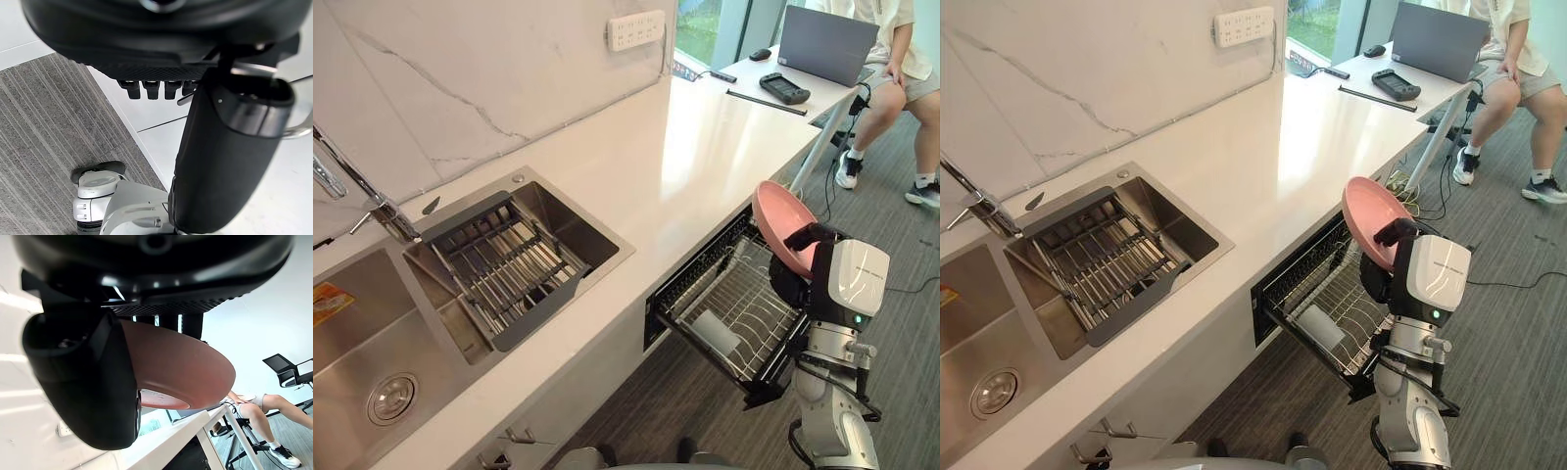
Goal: Walk over to the sink, pick up the cup, carry it to the dishwasher, place the cup inside the dishwasher, then close the dishwasher door
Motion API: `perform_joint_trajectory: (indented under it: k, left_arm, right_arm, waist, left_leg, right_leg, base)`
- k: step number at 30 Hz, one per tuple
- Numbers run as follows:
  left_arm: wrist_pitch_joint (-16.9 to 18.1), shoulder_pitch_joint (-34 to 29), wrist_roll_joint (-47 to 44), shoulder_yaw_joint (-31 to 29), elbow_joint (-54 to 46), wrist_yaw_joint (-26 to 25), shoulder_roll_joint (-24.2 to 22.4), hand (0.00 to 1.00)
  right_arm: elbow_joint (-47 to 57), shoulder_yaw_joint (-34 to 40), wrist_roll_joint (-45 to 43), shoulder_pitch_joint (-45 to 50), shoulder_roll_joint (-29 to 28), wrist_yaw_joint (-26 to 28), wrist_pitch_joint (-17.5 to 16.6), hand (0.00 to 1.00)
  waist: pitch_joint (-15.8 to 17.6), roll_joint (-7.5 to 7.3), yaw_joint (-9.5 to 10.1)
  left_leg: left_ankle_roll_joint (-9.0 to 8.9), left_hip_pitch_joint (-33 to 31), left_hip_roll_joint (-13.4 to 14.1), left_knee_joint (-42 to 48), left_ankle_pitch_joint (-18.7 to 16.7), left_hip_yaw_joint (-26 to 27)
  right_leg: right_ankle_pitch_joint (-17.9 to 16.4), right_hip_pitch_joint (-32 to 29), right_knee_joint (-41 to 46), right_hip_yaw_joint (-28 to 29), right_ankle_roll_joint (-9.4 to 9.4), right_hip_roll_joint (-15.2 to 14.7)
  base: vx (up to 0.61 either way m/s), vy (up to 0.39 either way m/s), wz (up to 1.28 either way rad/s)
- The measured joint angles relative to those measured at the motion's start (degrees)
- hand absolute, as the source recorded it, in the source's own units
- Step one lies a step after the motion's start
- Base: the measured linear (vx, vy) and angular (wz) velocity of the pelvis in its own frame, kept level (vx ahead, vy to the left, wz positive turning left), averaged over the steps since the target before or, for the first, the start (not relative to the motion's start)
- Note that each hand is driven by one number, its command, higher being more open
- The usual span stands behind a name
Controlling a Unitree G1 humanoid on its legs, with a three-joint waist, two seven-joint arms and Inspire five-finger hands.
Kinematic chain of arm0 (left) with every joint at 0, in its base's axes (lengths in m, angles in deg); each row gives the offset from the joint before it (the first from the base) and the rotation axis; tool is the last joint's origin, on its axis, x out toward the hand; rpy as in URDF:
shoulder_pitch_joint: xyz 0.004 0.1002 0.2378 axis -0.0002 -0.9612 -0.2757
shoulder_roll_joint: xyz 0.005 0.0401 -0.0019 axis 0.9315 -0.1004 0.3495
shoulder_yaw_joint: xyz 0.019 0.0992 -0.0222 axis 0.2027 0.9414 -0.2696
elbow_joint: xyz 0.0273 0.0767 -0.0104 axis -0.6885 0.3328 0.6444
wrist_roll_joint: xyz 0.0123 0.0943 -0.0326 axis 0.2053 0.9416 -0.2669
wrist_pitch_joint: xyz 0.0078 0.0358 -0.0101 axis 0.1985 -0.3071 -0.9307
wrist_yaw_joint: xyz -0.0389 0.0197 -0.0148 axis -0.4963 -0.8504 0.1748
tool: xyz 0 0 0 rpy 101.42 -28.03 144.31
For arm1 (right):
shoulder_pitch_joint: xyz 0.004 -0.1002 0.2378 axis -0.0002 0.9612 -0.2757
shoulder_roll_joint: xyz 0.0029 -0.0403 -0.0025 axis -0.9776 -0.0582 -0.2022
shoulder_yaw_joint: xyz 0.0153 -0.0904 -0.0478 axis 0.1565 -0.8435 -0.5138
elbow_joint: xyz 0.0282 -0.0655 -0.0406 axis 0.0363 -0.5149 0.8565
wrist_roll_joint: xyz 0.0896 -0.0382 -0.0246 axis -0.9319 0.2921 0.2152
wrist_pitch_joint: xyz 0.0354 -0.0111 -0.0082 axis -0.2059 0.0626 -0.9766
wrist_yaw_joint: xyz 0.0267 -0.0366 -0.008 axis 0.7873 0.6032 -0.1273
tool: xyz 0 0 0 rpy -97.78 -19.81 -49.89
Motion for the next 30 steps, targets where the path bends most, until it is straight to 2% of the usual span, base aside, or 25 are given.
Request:
perform_joint_trajectory:
  k: [4, 5, 9, 13, 16, 21, 30]
  left_arm:
    - [-1.1, 1.5, 0.0, 0.3, -0.4, 0.1, 0.1, 1.0]
    - [-1.7, 3.1, 0.0, 0.8, -0.4, 0.2, 0.5, 1.0]
    - [-1.9, 5.8, 0.0, 0.8, -2.4, 0.3, 1.1, 1.0]
    - [-1.9, 7.3, -0.1, 1.2, -4.2, 0.4, 1.3, 1.0]
    - [-1.8, 8.7, -0.2, 1.3, -4.4, 0.4, 1.3, 1.0]
    - [-1.7, 9.9, -1.3, 1.3, -6.0, 0.3, 1.8, 1.0]
    - [-1.8, 13.2, -2.5, 1.2, -8.1, -0.8, 3.0, 1.0]
  right_arm:
    - [-1.5, -0.1, -0.7, -0.2, -0.2, -0.1, 1.2, 0.0]
    - [-2.6, -0.1, -1.2, -0.9, -0.3, -0.4, 2.3, 0.0]
    - [-5.6, -0.3, -4.7, -4.2, -0.8, -1.1, 4.7, 0.0]
    - [-6.4, -0.9, -7.7, -6.1, -1.1, -1.6, 6.8, 0.0]
    - [-7.3, -1.0, -9.5, -8.4, -1.0, -2.1, 8.2, 0.0]
    - [-8.0, -1.6, -12.1, -11.8, -1.0, -2.2, 10.0, 0.0]
    - [-8.0, -0.8, -19.9, -16.3, -0.2, -2.4, 13.5, 0.0]
  waist:
    - [0.9, -0.12, 0.28]
    - [2.7, -0.04, 0.57]
    - [6.6, 0.18, 0.68]
    - [9.3, 0.62, 1.0]
    - [10.3, 1.37, 1.36]
    - [12.2, 1.58, 1.86]
    - [16.0, 2.59, 3.01]
  left_leg:
    - [0.69, -2.0, -0.4, 1.4, -0.7, 0.0]
    - [0.82, -3.6, 0.1, 3.9, -1.9, 0.1]
    - [1.73, -8.1, 1.2, 9.2, -3.4, 0.4]
    - [2.06, -11.1, 1.4, 10.7, -4.2, 1.3]
    - [2.57, -13.4, 1.5, 11.7, -4.1, 1.6]
    - [2.62, -15.8, 2.2, 12.7, -4.1, 1.7]
    - [2.67, -20.9, 3.7, 15.9, -4.3, 1.9]
  right_leg:
    - [0.0, -1.8, 0.7, 0.1, 0.07, -0.6]
    - [-0.2, -2.7, 1.7, 0.1, 0.17, -0.5]
    - [-0.1, -6.1, 4.1, 0.5, 0.26, -0.2]
    - [-0.1, -9.3, 5.6, 1.1, 0.31, -0.5]
    - [0.3, -11.6, 6.3, 1.2, 0.89, -0.5]
    - [0.3, -14.1, 7.5, 1.2, 0.91, -0.2]
    - [-1.0, -20.2, 12.7, 0.9, -0.05, 0.1]
  base:
    - [-0.03, 0.055, -0.01]
    - [-0.05, 0.045, -0.03]
    - [-0.06, 0.035, -0.05]
    - [-0.05, 0.048, -0.07]
    - [0.0, 0.029, -0.05]
    - [0.01, -0.011, -0.03]
    - [-0.05, -0.018, -0.02]
